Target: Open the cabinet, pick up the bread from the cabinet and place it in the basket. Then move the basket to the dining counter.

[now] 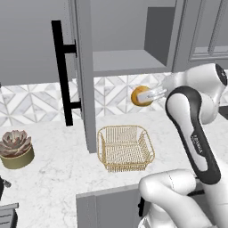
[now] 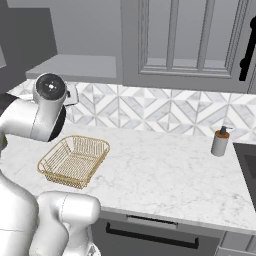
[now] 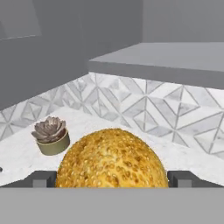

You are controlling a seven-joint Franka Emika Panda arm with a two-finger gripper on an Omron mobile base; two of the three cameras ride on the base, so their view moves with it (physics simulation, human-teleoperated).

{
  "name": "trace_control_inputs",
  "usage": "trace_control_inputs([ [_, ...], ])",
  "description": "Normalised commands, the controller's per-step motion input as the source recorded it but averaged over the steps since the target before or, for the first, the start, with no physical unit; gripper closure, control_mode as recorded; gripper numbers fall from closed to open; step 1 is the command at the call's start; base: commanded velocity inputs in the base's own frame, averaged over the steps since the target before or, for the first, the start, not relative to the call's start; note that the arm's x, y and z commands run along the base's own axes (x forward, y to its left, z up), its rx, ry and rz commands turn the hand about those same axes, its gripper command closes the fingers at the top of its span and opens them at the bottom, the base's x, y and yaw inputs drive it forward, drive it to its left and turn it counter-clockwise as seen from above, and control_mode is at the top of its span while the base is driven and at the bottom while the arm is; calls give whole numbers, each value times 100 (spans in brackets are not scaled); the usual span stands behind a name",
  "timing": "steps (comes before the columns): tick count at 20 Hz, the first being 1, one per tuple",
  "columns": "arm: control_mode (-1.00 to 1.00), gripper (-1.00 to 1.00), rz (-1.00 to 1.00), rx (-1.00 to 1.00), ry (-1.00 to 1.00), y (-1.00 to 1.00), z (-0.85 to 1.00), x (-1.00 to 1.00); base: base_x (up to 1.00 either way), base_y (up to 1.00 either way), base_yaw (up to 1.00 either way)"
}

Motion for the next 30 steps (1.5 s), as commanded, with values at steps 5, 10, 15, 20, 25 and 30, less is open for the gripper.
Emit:
trace_control_inputs([
  [5, -100, 100, -4, -23, 38, 0, -96, 14, 0, 0, 0],
  [10, -100, 100, -9, -12, 27, 1, -89, 45, 0, 0, 0],
  [15, -100, 100, 0, 0, 4, 2, -76, 54, 0, 0, 0],
  [20, -100, 100, 0, -5, 2, 0, -99, 26, 0, 0, 0],
  [25, -100, 100, 0, -9, 3, 0, -85, 15, 0, 0, 0],
  [30, -100, 100, 0, -7, 7, 0, -52, 23, 0, 0, 0],
])
